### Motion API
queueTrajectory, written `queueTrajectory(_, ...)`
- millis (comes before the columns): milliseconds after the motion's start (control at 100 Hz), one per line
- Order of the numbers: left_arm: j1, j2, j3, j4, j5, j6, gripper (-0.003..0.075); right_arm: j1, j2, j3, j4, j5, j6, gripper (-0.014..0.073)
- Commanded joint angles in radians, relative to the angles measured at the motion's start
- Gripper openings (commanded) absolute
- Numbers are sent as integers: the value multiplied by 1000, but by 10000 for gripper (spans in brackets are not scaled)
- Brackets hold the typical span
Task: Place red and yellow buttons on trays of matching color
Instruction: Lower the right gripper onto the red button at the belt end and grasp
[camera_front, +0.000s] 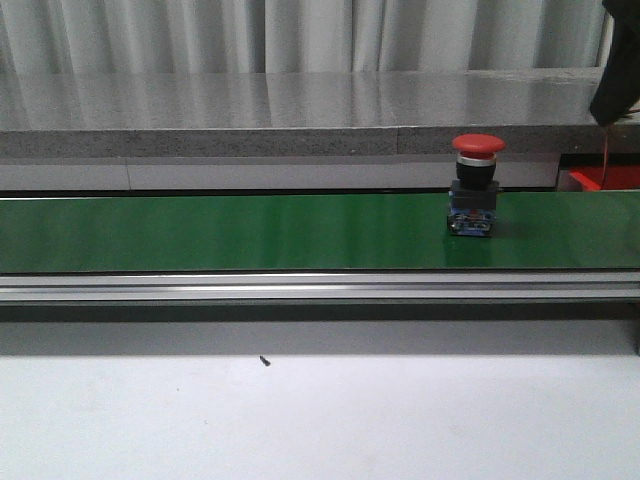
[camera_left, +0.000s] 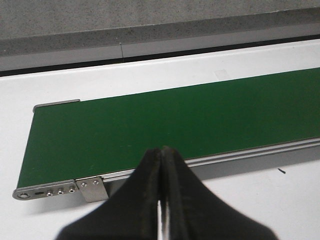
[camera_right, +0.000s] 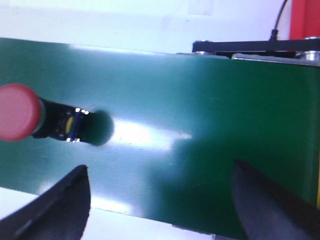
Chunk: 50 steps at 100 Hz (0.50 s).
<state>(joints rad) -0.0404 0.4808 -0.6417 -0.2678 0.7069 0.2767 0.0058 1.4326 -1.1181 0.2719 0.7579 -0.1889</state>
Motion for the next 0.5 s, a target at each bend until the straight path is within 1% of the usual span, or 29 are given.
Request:
queueTrajectory(0,-8,4,-27,-17,-78,-6,-20,18,-2,-69,10,31,-65,594)
queueTrajectory(130,-8,4,-27,-17,-78,-6,-20,37,55,-133,26,90,-140,595)
queueTrajectory(290,-8,4,-27,-17,-78,-6,-20,41,101,-170,49,99,-198,595)
queueTrajectory(490,-8,4,-27,-17,-78,-6,-20,51,130,-170,75,103,-336,595)
